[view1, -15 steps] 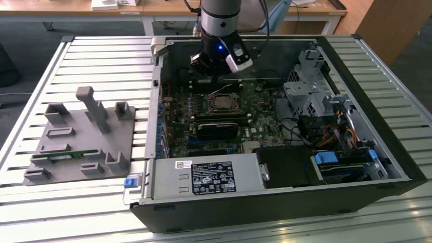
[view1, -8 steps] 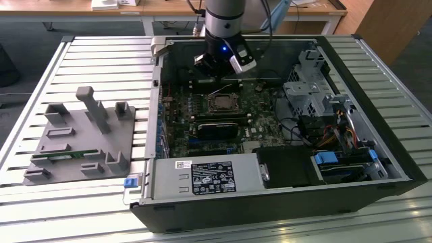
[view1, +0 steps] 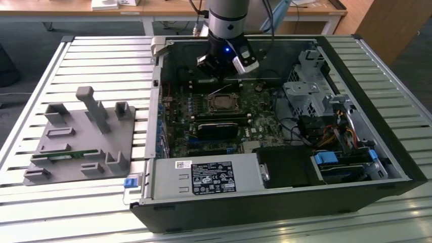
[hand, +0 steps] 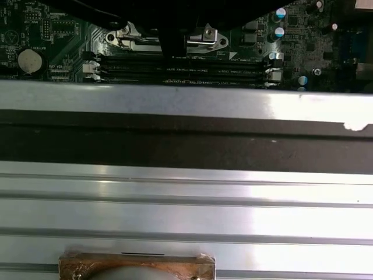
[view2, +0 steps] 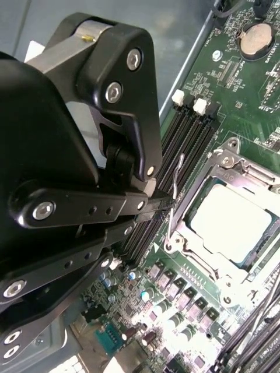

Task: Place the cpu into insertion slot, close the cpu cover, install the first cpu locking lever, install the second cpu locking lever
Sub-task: 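Install the first cpu locking lever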

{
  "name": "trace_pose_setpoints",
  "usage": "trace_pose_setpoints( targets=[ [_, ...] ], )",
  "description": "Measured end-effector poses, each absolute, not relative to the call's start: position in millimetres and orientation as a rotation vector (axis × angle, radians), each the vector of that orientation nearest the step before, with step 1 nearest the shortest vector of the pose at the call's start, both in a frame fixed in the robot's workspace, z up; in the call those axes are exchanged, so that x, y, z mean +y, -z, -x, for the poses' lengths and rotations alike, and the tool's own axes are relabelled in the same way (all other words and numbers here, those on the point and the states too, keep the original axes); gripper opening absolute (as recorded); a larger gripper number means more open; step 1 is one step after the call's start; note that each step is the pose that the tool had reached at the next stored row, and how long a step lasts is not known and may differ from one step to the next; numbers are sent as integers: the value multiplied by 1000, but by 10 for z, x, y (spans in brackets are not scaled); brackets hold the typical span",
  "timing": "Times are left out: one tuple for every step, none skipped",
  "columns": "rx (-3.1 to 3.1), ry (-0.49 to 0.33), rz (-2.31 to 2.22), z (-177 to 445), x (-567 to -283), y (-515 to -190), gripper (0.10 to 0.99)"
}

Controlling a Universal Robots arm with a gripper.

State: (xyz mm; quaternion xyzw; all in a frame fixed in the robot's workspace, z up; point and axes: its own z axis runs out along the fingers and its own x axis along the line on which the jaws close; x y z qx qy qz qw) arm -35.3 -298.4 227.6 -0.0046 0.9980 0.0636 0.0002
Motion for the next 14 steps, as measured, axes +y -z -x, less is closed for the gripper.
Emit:
trace_pose_setpoints(
  targets=[
    [3135, -200, 14, 346, -2984, -2274, 106],
    [3135, -200, 14, 338, -2984, -2271, 106],
    [3135, -200, 14, 331, -2984, -2267, 106],
    [3135, -200, 14, 324, -2984, -2264, 106],
    [3135, -200, 14, 317, -2983, -2261, 106],
    [3135, -200, 14, 308, -2981, -2257, 106],
    [3135, -200, 14, 301, -2980, -2253, 106],
    [3135, -200, 14, 294, -2979, -2249, 106],
    [3135, -200, 14, 287, -2977, -2245, 106],
    [3135, -200, 14, 278, -2976, -2240, 106],
    [3135, -200, 14, 269, -2974, -2236, 106],
    [3135, -200, 14, 260, -2971, -2231, 106],
    [3135, -200, 14, 253, -2969, -2227, 106],
    [3135, -200, 14, 245, -2967, -2224, 106]
  ],
)
